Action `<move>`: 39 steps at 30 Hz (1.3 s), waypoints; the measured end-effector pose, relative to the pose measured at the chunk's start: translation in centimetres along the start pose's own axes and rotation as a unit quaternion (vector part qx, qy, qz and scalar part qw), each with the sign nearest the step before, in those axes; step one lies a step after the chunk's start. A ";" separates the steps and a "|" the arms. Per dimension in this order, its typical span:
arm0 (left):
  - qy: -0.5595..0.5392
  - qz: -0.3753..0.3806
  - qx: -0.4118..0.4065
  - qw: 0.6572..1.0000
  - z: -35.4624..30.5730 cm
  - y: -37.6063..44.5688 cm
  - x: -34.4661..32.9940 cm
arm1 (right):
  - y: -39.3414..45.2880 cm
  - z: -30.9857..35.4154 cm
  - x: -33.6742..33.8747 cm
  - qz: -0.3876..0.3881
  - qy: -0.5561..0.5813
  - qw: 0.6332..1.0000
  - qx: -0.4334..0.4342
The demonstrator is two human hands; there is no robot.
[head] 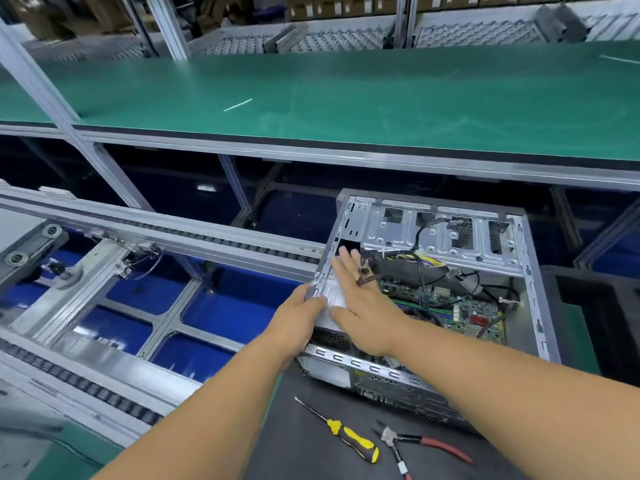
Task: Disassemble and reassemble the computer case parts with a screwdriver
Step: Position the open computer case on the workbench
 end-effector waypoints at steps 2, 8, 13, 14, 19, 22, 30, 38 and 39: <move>0.032 -0.012 -0.017 0.999 -0.2 -0.3 -0.1 | -0.7 -0.8 -0.3 -0.035 0.102 0.994 0.020; 0.115 -0.022 -0.016 0.993 -0.6 0.0 -0.3 | -3.1 -4.4 1.5 -0.218 0.214 0.946 -0.106; 0.097 -0.007 -0.018 0.995 -0.5 0.3 -0.3 | -0.7 -4.5 1.3 -0.003 0.448 0.856 -0.256; 0.091 -0.006 -0.022 0.996 -0.4 0.3 -0.3 | 0.0 -4.2 1.0 0.013 0.445 0.860 -0.252; 0.075 -0.019 -0.035 0.996 -0.2 0.3 -0.4 | 1.2 -4.8 0.4 -0.022 0.358 0.900 -0.248; 0.083 -0.026 -0.041 0.995 -0.2 0.3 -0.4 | 1.3 -5.5 0.3 -0.020 0.410 0.881 -0.236; 0.209 -0.038 0.004 0.977 -1.8 0.9 -0.7 | 1.9 -4.9 -0.4 -0.029 0.509 0.822 -0.255; 0.279 -0.053 -0.019 0.959 -1.1 0.5 -0.7 | 2.2 -5.3 -1.0 -0.053 0.497 0.823 -0.269; 0.294 -0.062 -0.029 0.953 -1.1 0.4 -0.8 | 2.3 -5.4 -1.0 -0.045 0.482 0.835 -0.260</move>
Point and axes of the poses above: each hand's wrist, its own y-axis towards the middle knuckle, its own x-axis out of the back of the hand, z = x × y, the point moved 1 cm from there along y, towards the middle knuckle, and after that the axes turned 6 degrees about -x, right-handed, at the moved point
